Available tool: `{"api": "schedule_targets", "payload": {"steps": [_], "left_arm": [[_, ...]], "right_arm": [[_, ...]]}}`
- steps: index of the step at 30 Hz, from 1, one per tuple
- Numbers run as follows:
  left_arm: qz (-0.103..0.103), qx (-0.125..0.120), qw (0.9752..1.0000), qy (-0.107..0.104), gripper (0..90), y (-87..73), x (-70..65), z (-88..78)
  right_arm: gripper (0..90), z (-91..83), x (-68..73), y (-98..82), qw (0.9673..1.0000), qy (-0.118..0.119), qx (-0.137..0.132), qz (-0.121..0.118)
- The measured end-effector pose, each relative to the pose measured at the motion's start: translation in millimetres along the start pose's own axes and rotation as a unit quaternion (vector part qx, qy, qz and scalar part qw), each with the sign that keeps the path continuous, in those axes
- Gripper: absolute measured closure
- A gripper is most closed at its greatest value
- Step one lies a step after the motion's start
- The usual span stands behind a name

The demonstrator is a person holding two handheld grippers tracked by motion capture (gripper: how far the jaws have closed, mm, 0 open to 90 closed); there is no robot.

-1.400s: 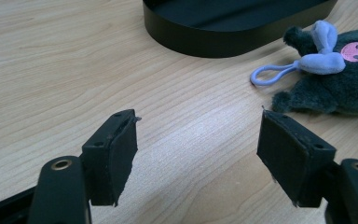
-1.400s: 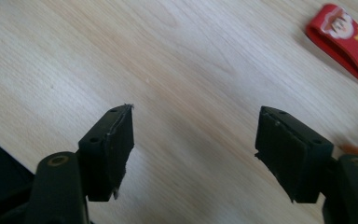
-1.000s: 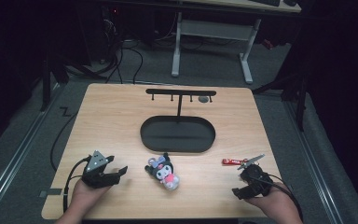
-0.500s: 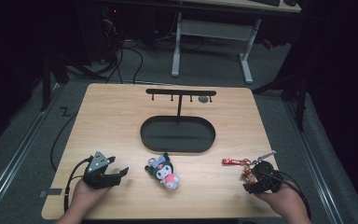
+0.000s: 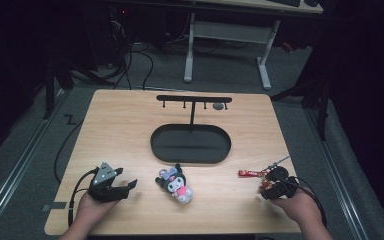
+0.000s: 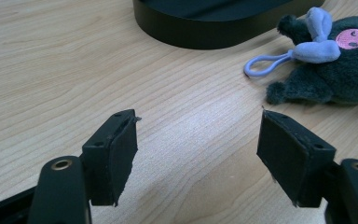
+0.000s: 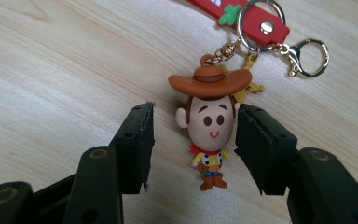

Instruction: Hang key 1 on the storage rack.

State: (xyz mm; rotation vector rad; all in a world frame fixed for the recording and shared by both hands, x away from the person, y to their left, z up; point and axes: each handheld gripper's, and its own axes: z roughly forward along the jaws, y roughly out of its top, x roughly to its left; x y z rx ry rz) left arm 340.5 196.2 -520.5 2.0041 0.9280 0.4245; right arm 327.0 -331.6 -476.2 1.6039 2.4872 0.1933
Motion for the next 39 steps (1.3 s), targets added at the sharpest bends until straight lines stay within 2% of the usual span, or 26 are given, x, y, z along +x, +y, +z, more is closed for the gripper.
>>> {"api": "schedule_targets", "payload": {"steps": [8, 14, 15, 21, 34, 39], "left_arm": [[0.005, -0.002, 1.0000, -0.005, 30.6, 0.2, -1.5, 0.0], [0.009, 0.000, 0.9999, -0.007, 30.5, 0.2, -2.4, 0.4], [0.007, -0.003, 0.9999, -0.007, 30.4, 0.2, -2.5, 0.7], [0.009, -0.003, 0.9999, -0.008, 30.4, 0.5, -3.1, 0.3], [0.009, -0.008, 0.9998, -0.013, 30.6, 0.4, -4.4, -0.6], [0.012, -0.007, 0.9998, -0.017, 30.7, 1.6, -6.4, 0.4]], "right_arm": [[53.2, 8.8, -2.5, 3.8, 0.9999, -0.009, 0.007, -0.007], [55.8, 14.0, -8.8, 6.4, 0.9999, 0.003, 0.014, 0.004], [58.5, 14.2, -10.3, 7.1, 0.9997, 0.018, 0.014, 0.009], [60.1, 15.0, -11.3, 8.6, 0.9994, 0.026, 0.018, 0.013], [61.0, 15.4, -11.0, 13.6, 0.9990, 0.028, 0.034, 0.008], [61.9, 15.5, -9.6, 16.9, 0.9986, 0.024, 0.045, 0.015]]}}
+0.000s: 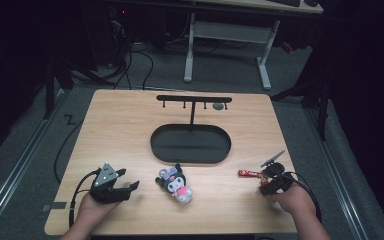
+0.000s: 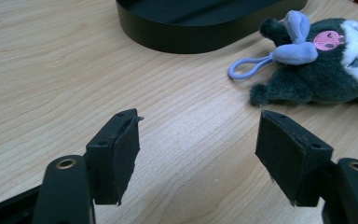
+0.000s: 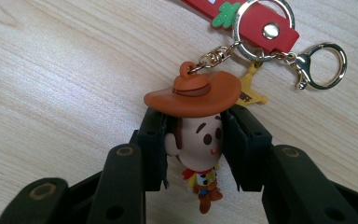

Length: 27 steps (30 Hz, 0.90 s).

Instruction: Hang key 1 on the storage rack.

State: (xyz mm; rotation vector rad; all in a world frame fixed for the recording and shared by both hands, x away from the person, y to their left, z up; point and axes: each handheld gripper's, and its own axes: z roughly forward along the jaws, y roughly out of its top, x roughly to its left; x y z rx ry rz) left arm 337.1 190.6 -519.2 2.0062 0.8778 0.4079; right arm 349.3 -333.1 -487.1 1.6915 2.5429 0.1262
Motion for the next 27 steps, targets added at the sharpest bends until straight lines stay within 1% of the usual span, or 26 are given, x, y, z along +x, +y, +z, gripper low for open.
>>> {"api": "schedule_targets", "payload": {"steps": [1, 2, 4, 6, 11, 13, 15, 16, 17, 18, 19, 20, 21, 22, 23, 24, 25, 27], "left_arm": [[0.001, 0.000, 1.0000, 0.000, 30.8, 0.5, -0.2, 0.3], [0.000, -0.001, 1.0000, 0.000, 30.8, 0.8, -0.4, 0.6], [-0.001, -0.002, 1.0000, -0.002, 31.0, 0.9, -0.6, 1.8], [0.004, 0.003, 1.0000, -0.003, 31.0, 0.6, -1.2, 2.7], [0.005, 0.000, 1.0000, -0.005, 31.1, 0.7, -1.0, 1.6], [0.005, 0.000, 1.0000, -0.005, 31.1, 0.6, -1.0, 1.3], [0.005, 0.000, 1.0000, -0.008, 31.1, 0.3, -1.6, 1.6], [0.008, 0.002, 0.9999, -0.009, 31.1, 0.3, -2.1, 1.3], [0.008, 0.002, 0.9999, -0.009, 31.2, 0.3, -2.1, 1.3], [0.008, 0.002, 0.9999, -0.010, 31.2, 0.3, -2.9, 1.1], [0.009, 0.001, 0.9999, -0.010, 31.2, 0.2, -3.4, 0.7], [0.009, 0.000, 0.9999, -0.011, 31.4, 0.1, -3.8, 0.5], [0.009, 0.000, 0.9999, -0.011, 31.5, 0.1, -3.8, 0.5], [0.011, 0.001, 0.9999, -0.012, 31.5, 0.3, -3.8, 1.0], [0.011, 0.001, 0.9999, -0.012, 31.5, 0.3, -3.8, 1.0], [0.011, 0.001, 0.9999, -0.012, 31.5, 0.4, -4.2, 1.4], [0.011, 0.001, 0.9999, -0.012, 31.5, 0.3, -4.4, 1.5], [0.012, 0.000, 0.9998, -0.014, 31.6, 0.4, -4.5, 2.0]], "right_arm": [[61.9, -0.1, 0.7, 1.2, 1.0000, -0.004, 0.005, -0.005], [61.8, -1.6, 1.3, 2.5, 0.9999, 0.001, 0.012, -0.005], [61.9, -7.2, 3.0, 4.8, 0.9999, 0.006, 0.011, -0.007], [62.0, -21.5, 6.0, 8.6, 0.9999, 0.001, 0.006, -0.013], [62.2, -55.7, 8.2, 14.3, 0.9999, 0.009, 0.004, -0.010], [62.2, -68.7, 9.1, 16.6, 0.9999, 0.008, -0.002, -0.008], [62.2, -80.6, 11.0, 19.1, 0.9998, 0.015, -0.004, -0.010], [62.2, -85.0, 12.0, 20.2, 0.9998, 0.014, -0.004, -0.012], [62.2, -85.0, 12.0, 20.2, 0.9998, 0.014, -0.004, -0.012], [62.2, -98.0, 15.0, 24.0, 0.9998, 0.014, -0.003, -0.016], [62.2, -98.0, 15.0, 24.0, 0.9998, 0.014, -0.003, -0.016], [62.3, -109.7, 17.8, 28.2, 0.9996, 0.015, -0.008, -0.022], [62.3, -109.7, 17.8, 28.2, 0.9996, 0.015, -0.008, -0.022], [62.2, -121.3, 21.8, 33.1, 0.9994, 0.015, -0.010, -0.028], [62.2, -121.3, 21.8, 33.1, 0.9994, 0.015, -0.010, -0.028], [62.3, -131.5, 26.2, 38.0, 0.9992, 0.016, -0.014, -0.033], [62.3, -131.5, 26.2, 38.0, 0.9992, 0.016, -0.014, -0.033], [62.2, -141.3, 30.8, 43.4, 0.9992, 0.018, -0.014, -0.033]]}}
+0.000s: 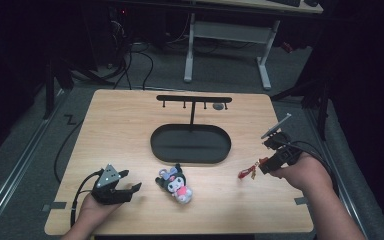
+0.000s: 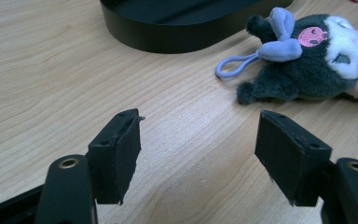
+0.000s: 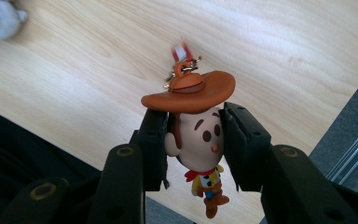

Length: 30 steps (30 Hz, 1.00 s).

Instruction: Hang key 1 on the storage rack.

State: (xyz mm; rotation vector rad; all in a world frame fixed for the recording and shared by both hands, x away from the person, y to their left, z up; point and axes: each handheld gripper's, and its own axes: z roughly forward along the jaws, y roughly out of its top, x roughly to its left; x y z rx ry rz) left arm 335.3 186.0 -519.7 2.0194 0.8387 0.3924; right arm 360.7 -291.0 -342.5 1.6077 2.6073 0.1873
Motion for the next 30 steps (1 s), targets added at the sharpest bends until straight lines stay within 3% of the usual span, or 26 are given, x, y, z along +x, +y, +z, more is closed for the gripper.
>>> {"api": "schedule_targets", "payload": {"steps": [4, 12, 19, 30], "left_arm": [[0.006, 0.004, 1.0000, -0.002, 31.7, 0.2, -0.4, 1.6], [0.012, 0.003, 0.9999, -0.004, 31.7, 0.8, -1.0, 1.0], [0.017, 0.003, 0.9998, -0.007, 31.9, 1.1, -2.4, 0.6], [0.021, 0.007, 0.9997, -0.009, 32.0, 0.2, -2.0, 1.5]], "right_arm": [[62.2, -13.5, 6.5, 11.7, 0.9999, 0.003, 0.007, -0.014], [62.2, -26.2, 11.0, 25.0, 0.9998, -0.008, 0.011, -0.014], [62.2, -40.3, 15.6, 43.4, 0.9996, -0.014, -0.009, -0.023], [62.2, -40.9, 18.9, 74.7, 0.9990, -0.021, -0.021, -0.033]]}}
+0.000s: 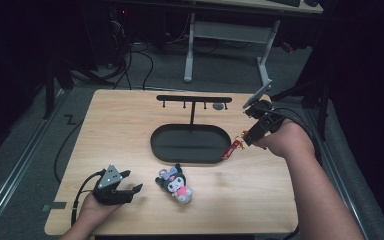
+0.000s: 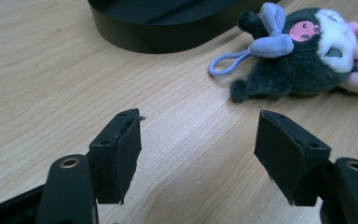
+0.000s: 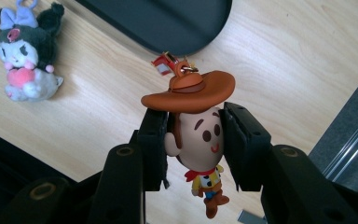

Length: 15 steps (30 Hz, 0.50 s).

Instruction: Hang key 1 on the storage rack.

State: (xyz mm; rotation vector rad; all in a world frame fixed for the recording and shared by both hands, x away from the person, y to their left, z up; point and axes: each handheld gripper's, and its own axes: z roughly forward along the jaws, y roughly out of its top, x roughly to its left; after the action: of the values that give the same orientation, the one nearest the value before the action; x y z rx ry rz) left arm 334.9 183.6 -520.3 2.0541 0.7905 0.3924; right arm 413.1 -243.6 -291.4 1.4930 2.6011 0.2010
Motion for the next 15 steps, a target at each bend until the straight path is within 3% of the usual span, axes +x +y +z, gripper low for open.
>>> {"api": "schedule_targets", "payload": {"steps": [8, 15], "left_arm": [[0.005, 0.003, 1.0000, 0.000, 32.1, -0.6, -0.7, -0.2], [0.005, 0.001, 1.0000, 0.000, 32.1, -1.2, -0.4, -0.8]], "right_arm": [[62.2, 6.8, -1.7, 19.0, 1.0000, -0.001, -0.002, -0.001], [62.2, 15.0, -7.1, 33.3, 0.9999, 0.000, 0.001, 0.013]]}}
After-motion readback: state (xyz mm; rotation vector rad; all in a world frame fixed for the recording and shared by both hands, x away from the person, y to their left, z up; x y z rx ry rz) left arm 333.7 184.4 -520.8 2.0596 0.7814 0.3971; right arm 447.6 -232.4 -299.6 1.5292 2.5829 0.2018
